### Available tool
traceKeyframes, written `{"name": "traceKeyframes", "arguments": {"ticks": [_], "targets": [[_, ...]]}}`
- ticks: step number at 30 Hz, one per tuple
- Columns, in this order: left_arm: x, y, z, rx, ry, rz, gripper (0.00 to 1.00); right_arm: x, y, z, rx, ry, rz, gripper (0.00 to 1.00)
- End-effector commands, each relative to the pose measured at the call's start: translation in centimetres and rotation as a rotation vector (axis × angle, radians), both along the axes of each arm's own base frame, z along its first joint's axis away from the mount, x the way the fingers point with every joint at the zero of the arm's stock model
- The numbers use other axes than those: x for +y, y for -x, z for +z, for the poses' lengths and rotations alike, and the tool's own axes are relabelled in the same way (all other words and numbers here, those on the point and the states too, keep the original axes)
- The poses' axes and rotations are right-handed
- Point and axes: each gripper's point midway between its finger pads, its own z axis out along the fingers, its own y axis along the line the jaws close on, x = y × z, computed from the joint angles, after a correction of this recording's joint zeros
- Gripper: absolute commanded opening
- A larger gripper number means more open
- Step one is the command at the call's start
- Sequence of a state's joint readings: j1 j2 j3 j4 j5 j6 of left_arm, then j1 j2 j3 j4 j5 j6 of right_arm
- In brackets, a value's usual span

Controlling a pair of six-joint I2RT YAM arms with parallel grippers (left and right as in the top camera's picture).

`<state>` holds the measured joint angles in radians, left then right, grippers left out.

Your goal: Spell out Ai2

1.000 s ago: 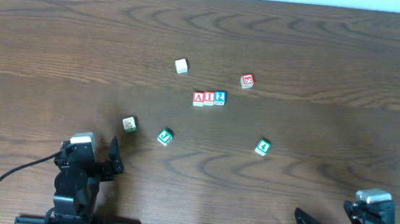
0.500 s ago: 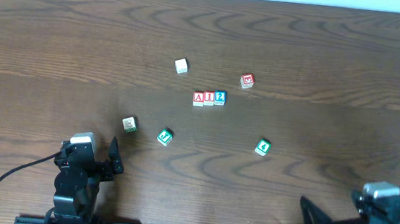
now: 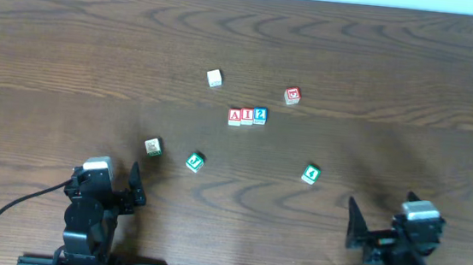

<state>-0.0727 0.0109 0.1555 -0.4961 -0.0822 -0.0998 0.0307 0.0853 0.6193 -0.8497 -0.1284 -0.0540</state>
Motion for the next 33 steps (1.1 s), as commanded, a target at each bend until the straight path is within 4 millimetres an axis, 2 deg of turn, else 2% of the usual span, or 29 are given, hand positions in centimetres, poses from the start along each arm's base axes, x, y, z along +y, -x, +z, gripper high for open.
{"name": "traceKeyframes", "arguments": {"ticks": [1, 5, 13, 18, 33], "targets": [[0.2, 0.0, -0.7, 0.012, -0.017, 0.006, 0.95, -0.7, -0.6, -3.0, 0.018, 0.038, -0.029, 0.99], [0.2, 0.0, -0.7, 0.012, -0.017, 0.006, 0.95, -1.0, -1.3, -7.2, 0.102, 0.047, -0.044, 0.99], [0.2, 0.0, -0.7, 0.012, -0.016, 0.006, 0.95, -0.9, -1.5, -13.7, 0.259, 0.051, -0.038, 0.99], [0.2, 0.0, -0.7, 0.012, -0.017, 0.006, 0.95, -0.9, -1.2, -16.7, 0.331, 0.055, -0.036, 0.99], [0.2, 0.0, -0.7, 0.012, -0.017, 0.006, 0.95, -0.9, -1.3, -16.7, 0.326, 0.054, -0.036, 0.99]]}}
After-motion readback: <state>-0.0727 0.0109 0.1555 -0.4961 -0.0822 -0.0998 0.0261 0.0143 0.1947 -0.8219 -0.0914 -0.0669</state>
